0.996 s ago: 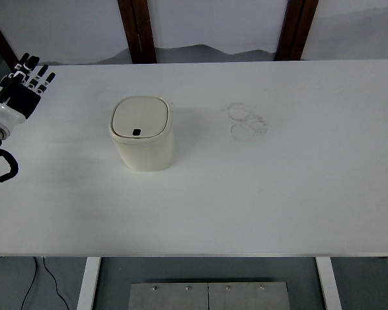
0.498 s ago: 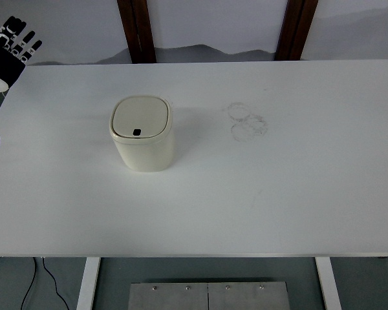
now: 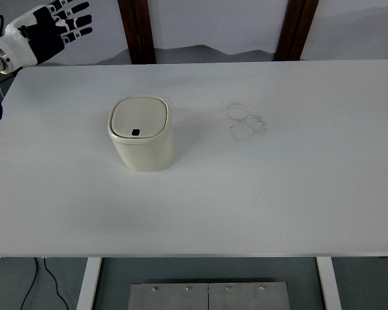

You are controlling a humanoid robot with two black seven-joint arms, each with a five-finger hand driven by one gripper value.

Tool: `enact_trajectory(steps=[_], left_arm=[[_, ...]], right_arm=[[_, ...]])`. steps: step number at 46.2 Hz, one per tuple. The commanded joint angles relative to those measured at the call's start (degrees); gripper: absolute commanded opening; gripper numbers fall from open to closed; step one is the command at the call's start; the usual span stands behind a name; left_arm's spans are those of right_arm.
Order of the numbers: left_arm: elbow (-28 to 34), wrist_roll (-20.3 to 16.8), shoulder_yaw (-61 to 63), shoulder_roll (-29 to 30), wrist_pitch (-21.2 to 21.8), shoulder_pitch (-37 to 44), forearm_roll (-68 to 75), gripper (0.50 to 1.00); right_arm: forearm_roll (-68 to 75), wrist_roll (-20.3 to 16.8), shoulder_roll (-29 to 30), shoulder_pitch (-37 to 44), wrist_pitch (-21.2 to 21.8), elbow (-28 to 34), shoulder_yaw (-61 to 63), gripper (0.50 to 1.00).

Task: Open trash can
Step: 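Raise the left hand and swing it toward the cream trash can, then reach the left hand over the trash can lid, fingers toward its front edge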

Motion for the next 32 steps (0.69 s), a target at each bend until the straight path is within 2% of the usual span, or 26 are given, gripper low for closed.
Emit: enact_trajectory(steps=[1,11,17,28,32], left_arm=[[-2.40,0.21,3.29,0.12,0.01,-3.08,3.47,1.000],[-8.74,0.39,13.59,0.12,-1.30,-11.36,10.08,1.000],[-12.34,1.18,19.83,0.21,-5.87,-17.42,12.28,1.000],[-16.22,5.49,25.82,0.21,-13.16,-23.93,17.90,1.000],[-16.30,5.93,26.08,0.21,-13.72,-24.81,21.33,1.000]], right_arm=[[0.00,-0.01,0.00,0.02,0.00,0.00,-0.02,0.991],[0.00,-0.01,0.00,0.02,0.00,0.00,-0.02,0.993],[0.00,-0.01,0.00,0.02,0.00,0.00,-0.02,0.991],[0.00,-0.01,0.00,0.02,0.00,0.00,-0.02,0.991],[0.00,-0.01,0.00,0.02,0.00,0.00,-0.02,0.991]])
